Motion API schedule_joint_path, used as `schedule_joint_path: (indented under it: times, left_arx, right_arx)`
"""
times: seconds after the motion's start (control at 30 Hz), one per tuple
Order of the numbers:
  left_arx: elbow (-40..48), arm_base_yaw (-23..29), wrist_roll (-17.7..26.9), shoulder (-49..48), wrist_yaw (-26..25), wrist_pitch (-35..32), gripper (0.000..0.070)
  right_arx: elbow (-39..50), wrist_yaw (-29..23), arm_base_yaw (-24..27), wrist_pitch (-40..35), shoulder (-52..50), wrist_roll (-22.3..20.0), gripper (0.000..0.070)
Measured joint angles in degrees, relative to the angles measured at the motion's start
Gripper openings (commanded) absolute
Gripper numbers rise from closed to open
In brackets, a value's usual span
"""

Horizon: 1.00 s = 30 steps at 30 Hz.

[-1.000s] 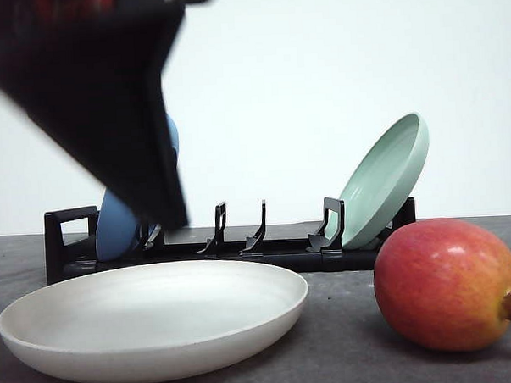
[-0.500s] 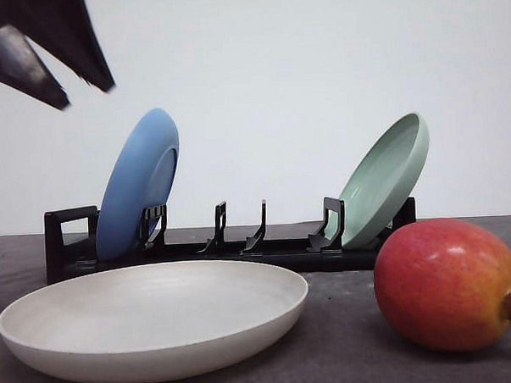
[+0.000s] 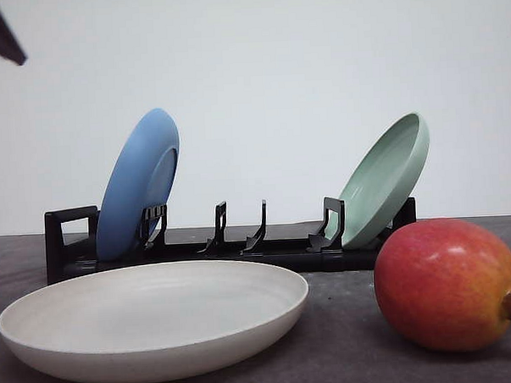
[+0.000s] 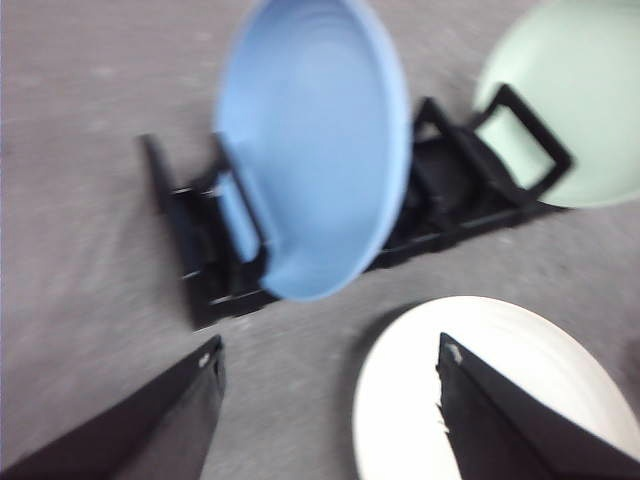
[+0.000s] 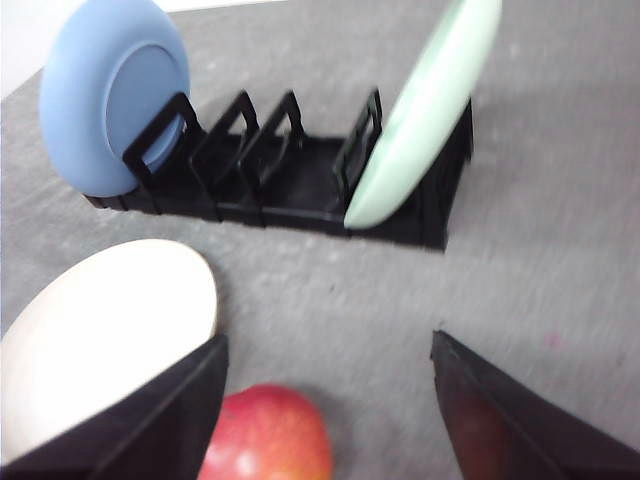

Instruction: Place pomegranate in white plate

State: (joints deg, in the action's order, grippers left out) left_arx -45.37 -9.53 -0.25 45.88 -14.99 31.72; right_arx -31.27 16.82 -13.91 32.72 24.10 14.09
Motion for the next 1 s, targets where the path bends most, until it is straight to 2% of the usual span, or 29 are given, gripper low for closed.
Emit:
schedule_joint_path:
  times: [0.23,0.37,0.47,0.73,0.87,1.0]
  left_arx:
    - [3.26,1.04,-0.68,-3.83,-0.02,-0.23,0.0392]
    - [3.26,1.02,-0.68,-3.88,-0.03,-0.71,0.0391]
    - [3.26,1.02,-0.68,-3.88,-0.02,-0.76,0.0391]
    - [3.26,1.02,-0.68,-3.88,0.02,-0.93,0.0391]
    - [3.26,1.02,-0.69,-3.88,0.02,-0.93,0.0391]
    - [3.26,1.02,-0.68,-3.88,0.05,-0.93,0.039]
  right_arx:
    - [-0.5,4.94,-0.75,3.32,1.82,7.04,0.0423]
    - [-2.04,5.12,-3.79,7.08,6.75,8.67,0.0441]
    - [-3.45,1.93,-7.09,8.95,11.2,8.94,0.0472]
    - [-9.12,-8.65,-18.97,9.27,23.87,9.17,0.0475]
    - [-11.2,-12.97,-24.45,9.35,31.05,9.59,0.0575]
    - [-12.46,-15.44,-27.85,9.47,37.57,10.23,0.0589]
